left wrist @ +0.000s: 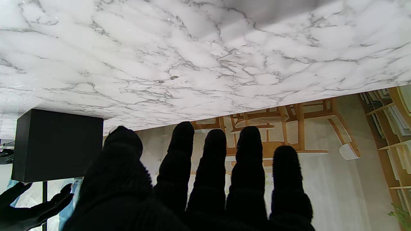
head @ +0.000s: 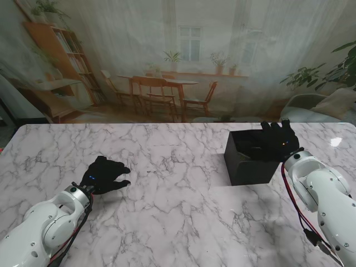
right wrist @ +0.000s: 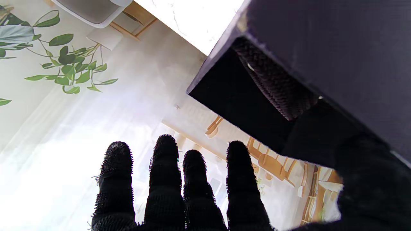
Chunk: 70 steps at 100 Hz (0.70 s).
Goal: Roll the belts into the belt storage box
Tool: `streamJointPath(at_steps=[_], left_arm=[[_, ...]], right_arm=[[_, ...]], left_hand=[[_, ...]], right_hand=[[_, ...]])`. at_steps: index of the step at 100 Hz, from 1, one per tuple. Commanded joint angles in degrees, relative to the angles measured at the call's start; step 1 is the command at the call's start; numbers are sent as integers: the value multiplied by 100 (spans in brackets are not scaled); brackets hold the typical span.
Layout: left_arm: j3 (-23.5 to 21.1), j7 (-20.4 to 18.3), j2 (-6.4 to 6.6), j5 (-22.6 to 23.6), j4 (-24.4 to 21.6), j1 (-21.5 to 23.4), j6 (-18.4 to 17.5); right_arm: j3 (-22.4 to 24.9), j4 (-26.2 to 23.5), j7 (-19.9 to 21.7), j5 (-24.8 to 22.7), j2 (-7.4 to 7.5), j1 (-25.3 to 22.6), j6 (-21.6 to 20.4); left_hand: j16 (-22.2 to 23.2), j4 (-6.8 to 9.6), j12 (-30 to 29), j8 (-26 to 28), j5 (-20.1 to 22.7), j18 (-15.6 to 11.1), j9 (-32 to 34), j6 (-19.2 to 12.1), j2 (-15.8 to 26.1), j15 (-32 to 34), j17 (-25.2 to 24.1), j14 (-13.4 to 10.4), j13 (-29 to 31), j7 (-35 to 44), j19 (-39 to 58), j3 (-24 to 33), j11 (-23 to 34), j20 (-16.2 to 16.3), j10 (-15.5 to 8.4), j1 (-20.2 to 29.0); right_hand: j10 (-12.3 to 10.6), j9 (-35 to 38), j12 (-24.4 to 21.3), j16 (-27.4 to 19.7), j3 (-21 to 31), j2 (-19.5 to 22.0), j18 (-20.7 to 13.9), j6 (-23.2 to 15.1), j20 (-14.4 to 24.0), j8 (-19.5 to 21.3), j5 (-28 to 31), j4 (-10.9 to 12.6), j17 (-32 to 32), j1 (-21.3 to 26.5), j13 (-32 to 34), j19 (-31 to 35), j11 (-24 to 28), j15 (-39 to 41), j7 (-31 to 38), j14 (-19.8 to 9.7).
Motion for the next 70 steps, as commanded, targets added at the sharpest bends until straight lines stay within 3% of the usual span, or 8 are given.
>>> streamJointPath(at_steps=[1,16,27,31,38,46,57,70], left_arm=[[21,-45,0,6,22,-11,21],[-15,-11,-29,-173,-12,14,-62],[-66,75,-97,-571,-106,65,-241],[-80,91,-115,-664,-155,80,-288],[-109,54,-144,-856,-278,116,-342],[-118,76,-205,-1213,-398,146,-403],[-27,372,-303,-1620,-409,89,-630],[135,502,-400,-2180,-397,24,-840]], right_arm=[[41,-55,-72,3,2,-59,9],[235,-328,-408,259,-63,-212,-17],[373,-720,-466,524,-119,-353,-303],[367,-852,-517,688,-148,-374,-395],[310,-1087,-531,1024,-209,-412,-525],[123,-1291,-551,1502,-288,-416,-606],[-366,-1380,-581,2376,-422,-361,-554],[-1016,-1158,-710,3731,-604,-165,-712]], left_hand=[[-42,-147,23,66,61,213,-94,-75,236,-110,-111,-25,-165,39,-147,-140,-33,82,-37,-110],[-71,-150,1,54,-3,221,-208,-74,239,-165,-148,-7,-260,3,-208,-147,-86,61,-16,-128],[-102,-156,-32,22,-152,205,-375,-66,259,-219,-171,12,-361,-85,-256,-154,-164,43,29,-156],[-127,-159,-73,-33,-446,200,-610,-6,274,-268,-195,29,-470,-238,-289,-159,-265,33,108,-175],[-208,-166,-276,-256,-1425,131,-1364,91,371,-368,-250,52,-740,-794,-456,-171,-585,-24,288,-281],[-293,-165,-492,-392,-1976,60,-1837,147,462,-468,-317,76,-957,-1082,-609,-179,-843,-79,366,-354],[-334,-163,-583,-395,-1949,-50,-1984,135,497,-514,-373,67,-1140,-1055,-694,-180,-927,-104,369,-364],[-315,-162,-456,-295,-1599,20,-1699,144,476,-435,-437,55,-1156,-833,-737,-179,-704,-91,274,-342]], right_hand=[[150,-116,-49,-101,-107,203,268,86,-79,-24,-30,191,-111,-55,-160,-127,-32,-253,-68,166],[126,33,-92,-123,-379,287,229,62,-114,62,84,288,-61,455,-85,-66,69,-199,16,163],[48,163,-91,-122,-454,364,250,25,-141,61,103,289,-114,466,-52,-107,89,-191,16,202],[4,286,-118,-139,-510,366,265,14,-162,58,133,300,-85,505,-12,-120,36,-214,19,229],[-47,486,-147,-169,-560,373,269,-4,-176,44,179,313,-75,520,72,-114,-22,-241,16,305],[-141,811,-160,-206,-580,359,309,-60,-230,32,278,320,-22,537,227,-162,-64,-255,32,469],[-155,1105,-177,-272,-593,363,326,-91,-306,-3,427,324,95,556,384,-180,-247,-297,38,580],[-154,1271,-123,-236,-575,320,260,-137,-279,7,573,336,307,632,592,-27,-226,-203,106,288]])
